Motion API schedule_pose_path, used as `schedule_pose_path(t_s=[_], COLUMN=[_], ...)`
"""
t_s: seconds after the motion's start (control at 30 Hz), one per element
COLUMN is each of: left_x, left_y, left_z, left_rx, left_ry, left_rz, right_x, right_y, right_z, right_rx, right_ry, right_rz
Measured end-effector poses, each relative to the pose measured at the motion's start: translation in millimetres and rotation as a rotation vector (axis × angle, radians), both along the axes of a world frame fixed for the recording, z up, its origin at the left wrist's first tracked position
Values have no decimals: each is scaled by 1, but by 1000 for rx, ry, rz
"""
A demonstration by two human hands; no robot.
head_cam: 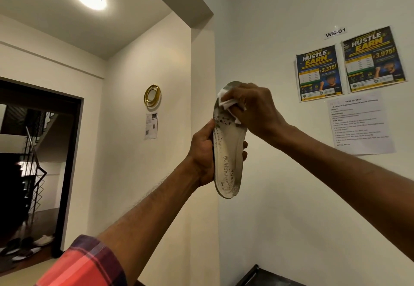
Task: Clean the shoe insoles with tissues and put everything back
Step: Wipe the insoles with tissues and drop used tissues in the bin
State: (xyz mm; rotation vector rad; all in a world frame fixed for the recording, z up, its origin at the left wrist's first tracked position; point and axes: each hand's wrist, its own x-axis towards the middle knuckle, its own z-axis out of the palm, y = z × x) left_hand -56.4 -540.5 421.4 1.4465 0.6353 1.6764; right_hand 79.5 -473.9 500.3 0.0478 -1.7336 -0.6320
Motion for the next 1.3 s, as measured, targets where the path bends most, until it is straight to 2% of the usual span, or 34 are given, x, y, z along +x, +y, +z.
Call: schedule_pose_path(t_s=[0.07,0.2,0.33,0.47,0.57,0.7,0.83,0.93,1.07,1.2,1.3], left_x=[-2,-4,-5,-8,-15,-27,-44,-55,-69,-77,-79], left_y=[0,1,3,4,6,4,1,0,2,2,0], left_z=[1,2,3,3,2,0,-4,-6,-9,-11,-7], left_rx=[12,13,85,107,147,137,124,116,105,109,126], left_ry=[-20,-13,-41,-63,-102,-104,-153,-181,-235,-250,-247], left_rz=[-5,12,47,45,103,124,155,157,164,131,124], right_x=[-5,-4,-14,-16,-25,-33,-50,-57,-72,-74,-74], right_y=[-1,-6,-8,-9,-11,-10,-12,-5,-6,-8,-13], right_z=[-5,-4,-15,-21,-35,-49,-73,-78,-95,-97,-103], right_rx=[40,-26,55,-11,13,-70,-72,-165,-130,-191,-175], right_ry=[-114,5,-181,-62,-190,-140,-298,-217,-311,-240,-354], right_rz=[-30,69,56,109,105,157,198,226,249,256,302])
